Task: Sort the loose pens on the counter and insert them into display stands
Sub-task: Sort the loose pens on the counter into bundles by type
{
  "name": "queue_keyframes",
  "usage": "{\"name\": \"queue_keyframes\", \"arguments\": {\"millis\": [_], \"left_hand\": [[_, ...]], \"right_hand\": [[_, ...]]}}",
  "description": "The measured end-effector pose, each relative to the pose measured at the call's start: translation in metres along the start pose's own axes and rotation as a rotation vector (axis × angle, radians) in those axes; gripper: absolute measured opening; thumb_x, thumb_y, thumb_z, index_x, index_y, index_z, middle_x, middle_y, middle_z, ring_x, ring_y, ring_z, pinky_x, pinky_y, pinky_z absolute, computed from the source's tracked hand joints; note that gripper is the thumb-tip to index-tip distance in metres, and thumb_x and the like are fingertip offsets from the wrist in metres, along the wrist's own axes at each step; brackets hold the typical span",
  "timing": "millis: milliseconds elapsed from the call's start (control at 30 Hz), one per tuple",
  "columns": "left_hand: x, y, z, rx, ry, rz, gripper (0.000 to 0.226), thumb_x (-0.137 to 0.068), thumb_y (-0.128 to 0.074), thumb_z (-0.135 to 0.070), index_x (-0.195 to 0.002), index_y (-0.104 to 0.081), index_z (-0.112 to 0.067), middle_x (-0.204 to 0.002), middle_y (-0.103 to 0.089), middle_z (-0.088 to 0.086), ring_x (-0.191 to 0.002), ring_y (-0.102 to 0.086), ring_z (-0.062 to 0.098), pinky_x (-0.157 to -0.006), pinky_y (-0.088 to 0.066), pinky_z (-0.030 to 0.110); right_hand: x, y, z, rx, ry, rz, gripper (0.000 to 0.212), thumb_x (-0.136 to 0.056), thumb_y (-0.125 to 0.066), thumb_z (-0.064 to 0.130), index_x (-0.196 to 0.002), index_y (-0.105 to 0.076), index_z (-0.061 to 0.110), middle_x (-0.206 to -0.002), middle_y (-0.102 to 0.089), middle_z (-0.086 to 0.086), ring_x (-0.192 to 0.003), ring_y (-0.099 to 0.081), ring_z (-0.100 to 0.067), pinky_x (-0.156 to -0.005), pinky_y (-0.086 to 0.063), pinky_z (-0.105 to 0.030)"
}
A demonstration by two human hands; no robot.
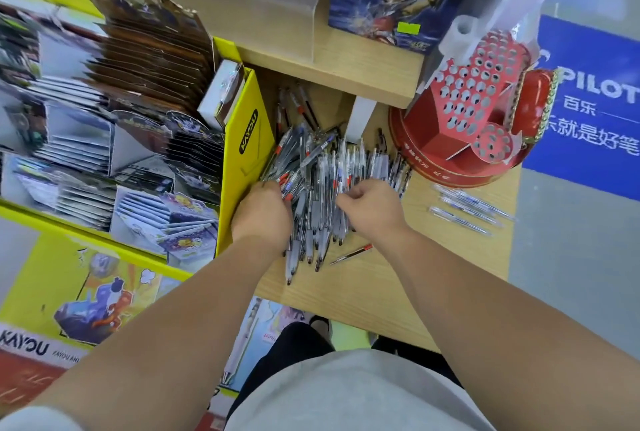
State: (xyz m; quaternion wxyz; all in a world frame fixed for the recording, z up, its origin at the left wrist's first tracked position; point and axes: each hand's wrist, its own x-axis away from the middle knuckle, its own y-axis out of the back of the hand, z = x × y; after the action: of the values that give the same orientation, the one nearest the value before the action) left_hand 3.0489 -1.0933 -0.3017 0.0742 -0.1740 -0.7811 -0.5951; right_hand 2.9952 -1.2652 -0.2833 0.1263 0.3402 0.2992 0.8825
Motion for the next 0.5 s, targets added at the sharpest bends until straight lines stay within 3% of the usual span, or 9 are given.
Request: {"name": "queue_keyframes", "arguments": {"millis": [167,400,500], "left_hand": [[-0.004,0.002,-0.003,0.064,0.037,0.018,0.027,-0.099,-0.059,-0.027,-0.116,-0.064,-0.007,-0.11,-0.066,0.014,-0.091,-0.067,0.033,-0.071,-0.052,0.037],[0.001,0.003,-0.003,0.099,0.089,0.021,0.02,-0.097,-0.062,-0.022,-0.11,-0.063,-0.007,-0.102,-0.068,0.013,-0.084,-0.066,0.032,-0.064,-0.047,0.034],[0.003,0.003,-0.004,0.118,0.092,-0.003,0.028,-0.095,-0.065,-0.022,-0.12,-0.06,-0.009,-0.104,-0.071,0.012,-0.088,-0.068,0.033,-0.067,-0.053,0.036]], "right_hand": [[-0.002,0.009,-0.012,-0.097,-0.014,-0.007,0.018,-0.086,-0.068,0.027,-0.071,-0.069,0.017,-0.064,-0.068,-0.001,-0.062,-0.066,-0.02,-0.064,-0.055,-0.032],[-0.001,0.007,-0.017,-0.108,0.032,0.046,0.014,-0.087,-0.07,0.023,-0.075,-0.07,0.016,-0.068,-0.069,-0.003,-0.071,-0.071,-0.024,-0.074,-0.061,-0.044],[-0.002,0.008,-0.018,-0.115,0.045,0.064,0.009,-0.087,-0.07,0.022,-0.079,-0.069,0.017,-0.071,-0.071,-0.007,-0.073,-0.071,-0.026,-0.075,-0.06,-0.048]]}}
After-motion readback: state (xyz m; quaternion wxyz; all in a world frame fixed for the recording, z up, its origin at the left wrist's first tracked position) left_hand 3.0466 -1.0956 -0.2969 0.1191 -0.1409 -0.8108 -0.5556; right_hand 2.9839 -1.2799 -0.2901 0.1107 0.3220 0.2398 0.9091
